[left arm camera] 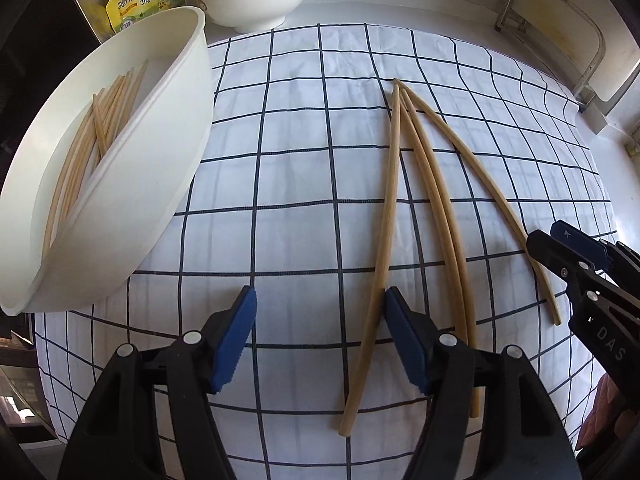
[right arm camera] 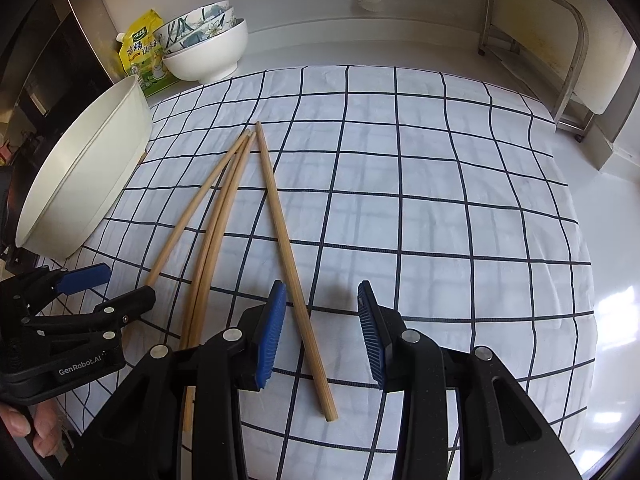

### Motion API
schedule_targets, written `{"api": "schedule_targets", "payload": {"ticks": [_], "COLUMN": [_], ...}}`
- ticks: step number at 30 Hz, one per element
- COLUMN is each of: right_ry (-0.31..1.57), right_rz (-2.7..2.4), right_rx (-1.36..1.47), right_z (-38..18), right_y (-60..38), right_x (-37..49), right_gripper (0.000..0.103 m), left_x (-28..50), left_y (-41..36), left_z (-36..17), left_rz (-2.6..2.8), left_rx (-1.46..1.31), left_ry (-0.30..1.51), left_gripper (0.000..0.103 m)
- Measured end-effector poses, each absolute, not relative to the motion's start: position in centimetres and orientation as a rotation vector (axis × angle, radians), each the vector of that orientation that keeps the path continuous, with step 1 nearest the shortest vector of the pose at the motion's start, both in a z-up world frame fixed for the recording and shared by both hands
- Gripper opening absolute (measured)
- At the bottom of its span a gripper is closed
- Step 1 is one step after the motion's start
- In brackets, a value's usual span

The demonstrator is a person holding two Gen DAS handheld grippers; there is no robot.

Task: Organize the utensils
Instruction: 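Close the right tool on a chopstick while the left tool grasps another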

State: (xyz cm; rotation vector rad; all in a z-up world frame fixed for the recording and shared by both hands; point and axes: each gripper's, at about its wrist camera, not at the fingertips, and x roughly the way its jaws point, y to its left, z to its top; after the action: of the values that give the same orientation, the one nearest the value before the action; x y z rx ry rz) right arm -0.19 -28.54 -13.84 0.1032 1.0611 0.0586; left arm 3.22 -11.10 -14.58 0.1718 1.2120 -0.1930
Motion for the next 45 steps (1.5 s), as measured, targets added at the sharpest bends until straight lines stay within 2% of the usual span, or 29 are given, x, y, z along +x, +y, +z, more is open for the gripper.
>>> {"api": "schedule_targets", "payload": {"ticks": [8,12,13,14,15,16,19,28,45], "right_ry": [1.057,1.042,1.036,1.031,1.028,1.031,1.046,1.053,0.885], "right_rz": [0.075,0.075,0.075,0.077,0.086,0.095,0.108,0.084,0.062], "right_rx": [0.048,-0.018,-0.039,-0.054,-0.058,-0.055,-0.004,0.165,0.245], "right_z": [-14.2,-14.6,-14.6,-14.7,-14.7,-14.6,-14.6,-13.0,-3.8], "right_y": [-27.2,-26.1,-25.8,-25.7,-25.6,-25.5,-25.9,-27.9,-22.7], "right_x": [1.6,2.2,2.2,2.3,2.3,2.4,2.6,0.9,1.6], "right_gripper": [0.036,0.035,0.032,0.024,0.018,0.008,0.006,0.006,0.006], "left_x": [5.1,5.5,5.6,5.6,5.7,5.5,5.6,6.2,6.8], "left_y": [-12.8,-13.8,-14.0,-14.5,-14.6,-15.0,-15.5,-14.5,-7.9], "left_z": [-14.4,-14.0,-13.9,-13.8,-13.7,-13.5,-13.4,-12.2,-2.8], "left_rz": [-0.196,-0.224,-0.231,-0.241,-0.25,-0.259,-0.289,-0.339,-0.438], "left_rx": [0.176,0.167,0.168,0.167,0.168,0.172,0.17,0.128,0.099], "left_ry": [1.188,1.18,1.179,1.179,1.179,1.179,1.191,1.202,1.035], "left_gripper": [0.065,0.047,0.04,0.036,0.027,0.019,0.008,0.007,0.007]}}
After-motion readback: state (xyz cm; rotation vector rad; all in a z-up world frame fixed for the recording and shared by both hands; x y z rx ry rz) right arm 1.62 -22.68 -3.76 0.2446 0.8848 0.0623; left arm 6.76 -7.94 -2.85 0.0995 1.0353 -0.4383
